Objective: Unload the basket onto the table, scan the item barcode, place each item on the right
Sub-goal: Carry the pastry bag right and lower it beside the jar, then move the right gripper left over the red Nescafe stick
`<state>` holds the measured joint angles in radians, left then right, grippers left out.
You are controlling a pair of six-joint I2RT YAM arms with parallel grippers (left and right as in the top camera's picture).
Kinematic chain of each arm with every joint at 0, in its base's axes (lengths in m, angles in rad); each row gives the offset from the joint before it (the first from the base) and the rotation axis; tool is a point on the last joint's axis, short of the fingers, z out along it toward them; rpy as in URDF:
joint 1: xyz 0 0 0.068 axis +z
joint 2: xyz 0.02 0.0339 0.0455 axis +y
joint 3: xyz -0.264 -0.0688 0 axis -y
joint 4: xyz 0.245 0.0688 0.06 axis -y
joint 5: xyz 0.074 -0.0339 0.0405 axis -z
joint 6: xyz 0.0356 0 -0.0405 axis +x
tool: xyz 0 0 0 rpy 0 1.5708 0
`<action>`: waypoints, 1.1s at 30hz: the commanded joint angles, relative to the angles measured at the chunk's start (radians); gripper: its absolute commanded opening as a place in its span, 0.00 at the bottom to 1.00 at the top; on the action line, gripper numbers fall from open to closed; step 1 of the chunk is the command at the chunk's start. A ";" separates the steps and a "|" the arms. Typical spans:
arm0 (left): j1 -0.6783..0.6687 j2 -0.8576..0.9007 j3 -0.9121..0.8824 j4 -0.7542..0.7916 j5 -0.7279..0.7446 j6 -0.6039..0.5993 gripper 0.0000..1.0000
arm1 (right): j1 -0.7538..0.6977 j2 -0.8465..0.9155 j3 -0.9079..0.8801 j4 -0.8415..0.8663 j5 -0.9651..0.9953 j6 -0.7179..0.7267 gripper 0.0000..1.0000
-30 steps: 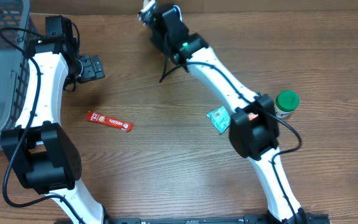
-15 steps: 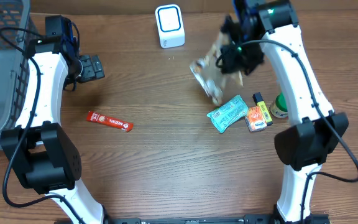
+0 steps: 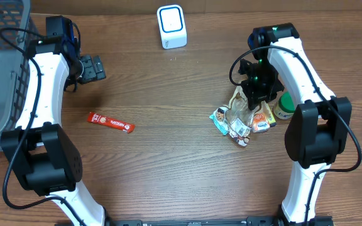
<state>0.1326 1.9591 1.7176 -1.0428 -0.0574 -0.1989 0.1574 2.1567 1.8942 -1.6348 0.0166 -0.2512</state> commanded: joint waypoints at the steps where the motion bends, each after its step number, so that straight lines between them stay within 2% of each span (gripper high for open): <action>1: -0.002 0.002 0.019 0.001 -0.005 0.016 1.00 | -0.003 -0.001 -0.008 0.027 0.073 -0.015 0.50; 2: -0.002 0.002 0.019 0.001 -0.005 0.016 1.00 | -0.003 -0.001 -0.009 0.043 0.072 -0.015 0.73; 3: -0.002 0.002 0.019 0.001 -0.005 0.016 1.00 | -0.003 -0.001 -0.008 0.057 0.072 -0.011 0.82; 6: -0.002 0.002 0.019 0.001 -0.005 0.016 1.00 | -0.003 -0.001 -0.008 0.093 0.072 -0.011 0.91; 7: -0.002 0.002 0.019 0.001 -0.005 0.016 1.00 | -0.003 -0.001 -0.008 0.106 0.073 -0.011 0.99; 12: -0.002 0.002 0.019 0.001 -0.005 0.016 1.00 | 0.000 -0.001 -0.008 0.225 0.072 0.058 1.00; 15: -0.002 0.002 0.019 0.001 -0.005 0.016 1.00 | 0.011 -0.001 -0.007 0.311 0.017 0.206 1.00; 17: -0.002 0.002 0.019 0.001 -0.005 0.016 1.00 | 0.019 -0.001 -0.007 0.382 -0.090 0.283 1.00; 20: -0.002 0.002 0.019 0.001 -0.005 0.016 1.00 | 0.034 -0.001 -0.019 0.578 -0.369 0.504 1.00; 23: -0.002 0.002 0.019 0.001 -0.005 0.016 1.00 | 0.068 0.001 -0.026 0.676 -0.516 0.591 1.00; 28: -0.002 0.002 0.019 0.001 -0.005 0.016 1.00 | 0.212 0.001 -0.026 0.729 -0.474 0.603 1.00; 33: -0.002 0.002 0.019 0.001 -0.005 0.016 1.00 | 0.415 0.001 -0.026 0.757 -0.294 0.603 1.00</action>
<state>0.1326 1.9591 1.7176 -1.0428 -0.0574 -0.1993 0.4633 2.1574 1.8763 -0.8883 -0.3786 0.3344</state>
